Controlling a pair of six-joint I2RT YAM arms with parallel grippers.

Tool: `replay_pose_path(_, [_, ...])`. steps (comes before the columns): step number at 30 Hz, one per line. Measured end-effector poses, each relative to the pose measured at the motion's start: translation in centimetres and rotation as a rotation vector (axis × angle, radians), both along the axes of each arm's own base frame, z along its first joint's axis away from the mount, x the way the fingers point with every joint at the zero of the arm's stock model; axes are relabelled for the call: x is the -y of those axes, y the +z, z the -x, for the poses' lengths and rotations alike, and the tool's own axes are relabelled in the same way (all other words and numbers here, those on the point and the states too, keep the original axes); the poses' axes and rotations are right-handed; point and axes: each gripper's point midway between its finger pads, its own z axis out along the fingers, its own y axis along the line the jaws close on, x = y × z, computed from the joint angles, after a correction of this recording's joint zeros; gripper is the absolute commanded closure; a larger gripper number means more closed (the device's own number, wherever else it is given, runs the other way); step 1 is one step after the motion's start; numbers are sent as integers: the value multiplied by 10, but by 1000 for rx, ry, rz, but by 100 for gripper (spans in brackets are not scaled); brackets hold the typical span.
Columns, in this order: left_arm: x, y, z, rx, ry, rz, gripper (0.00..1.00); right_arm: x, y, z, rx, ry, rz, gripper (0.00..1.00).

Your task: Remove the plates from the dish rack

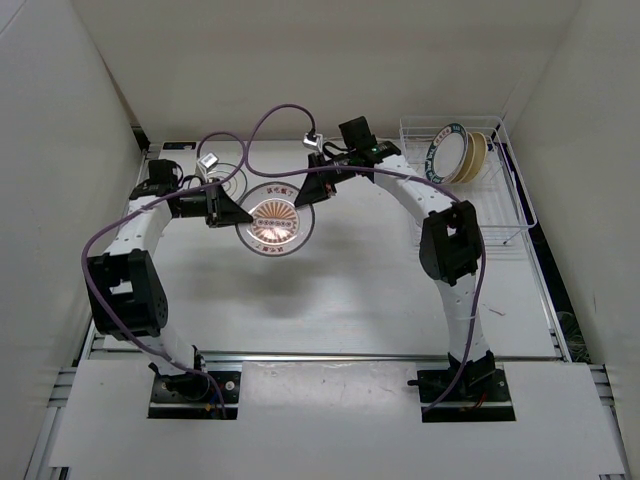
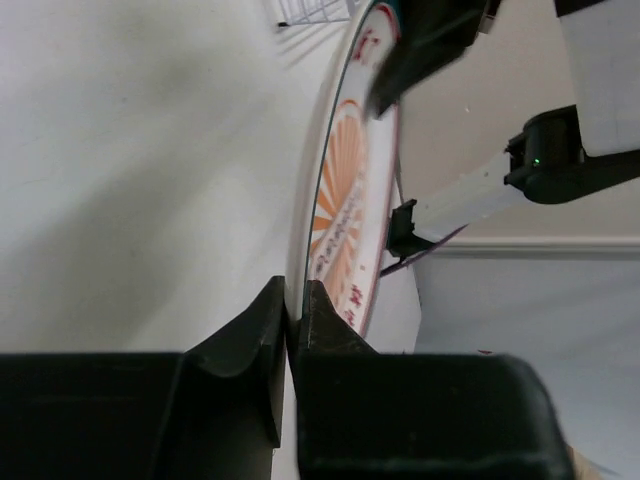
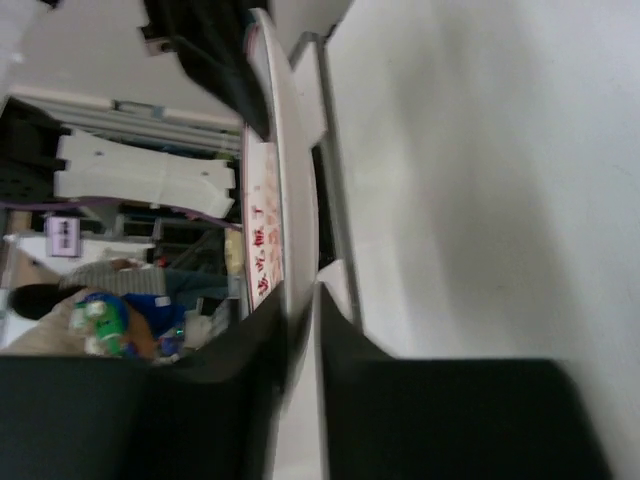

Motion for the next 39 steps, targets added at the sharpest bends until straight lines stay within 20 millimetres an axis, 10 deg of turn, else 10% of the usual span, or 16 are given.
replay_pose_path(1, [-1,-4,-2,-1,6,-14,90,-1,0,-1,-4,-9,7,52])
replay_pose_path(5, [-4,-11,-9,-32,45,-47,90,1,0,-3,2,-12,8,29])
replay_pose_path(11, [-11,-27,-27,-173,202,-92,90,50,-7,-38,60,-184,120,28])
replay_pose_path(16, [-19,-32,-47,-291,344,-117,90,137,26,-62,172,-392,182,28])
replay_pose_path(20, [-26,-28,-88,-312,409,-104,90,190,60,-43,283,-501,214,28])
replay_pose_path(31, [-106,-42,-207,-237,565,-58,90,249,54,22,306,-579,313,28])
replay_pose_path(39, [-178,-68,-230,-238,685,-47,90,273,31,23,264,-620,379,28])
